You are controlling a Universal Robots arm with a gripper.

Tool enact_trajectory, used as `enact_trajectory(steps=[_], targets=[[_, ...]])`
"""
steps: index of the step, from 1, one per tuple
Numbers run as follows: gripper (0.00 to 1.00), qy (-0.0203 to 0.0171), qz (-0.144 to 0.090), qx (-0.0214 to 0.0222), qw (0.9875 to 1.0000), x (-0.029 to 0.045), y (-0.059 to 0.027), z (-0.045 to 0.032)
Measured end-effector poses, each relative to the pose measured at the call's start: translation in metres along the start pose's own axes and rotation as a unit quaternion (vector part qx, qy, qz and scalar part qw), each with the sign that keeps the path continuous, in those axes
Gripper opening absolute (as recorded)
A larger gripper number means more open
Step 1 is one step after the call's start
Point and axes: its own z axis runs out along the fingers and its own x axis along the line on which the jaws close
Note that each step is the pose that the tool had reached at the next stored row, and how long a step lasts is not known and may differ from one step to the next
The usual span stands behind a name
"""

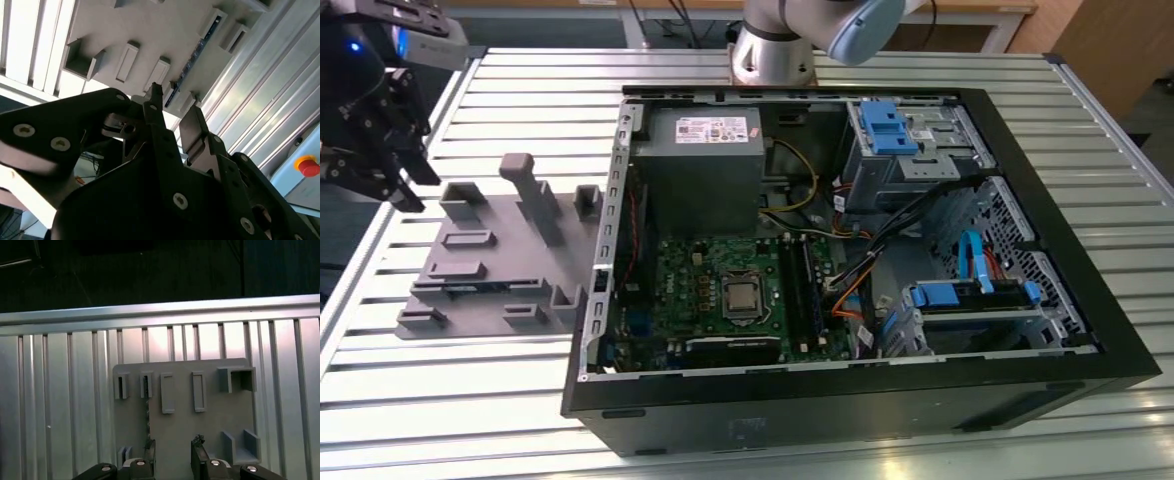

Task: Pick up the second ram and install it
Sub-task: 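Pick up the second ram and move it above second insertion slot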

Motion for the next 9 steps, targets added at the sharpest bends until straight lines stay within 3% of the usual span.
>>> enact_trajectory(steps=[9], targets=[[0.41, 0.0003, -0.010, -0.0002, 1.0000, 0.0005, 0.0009, 0.0163]])
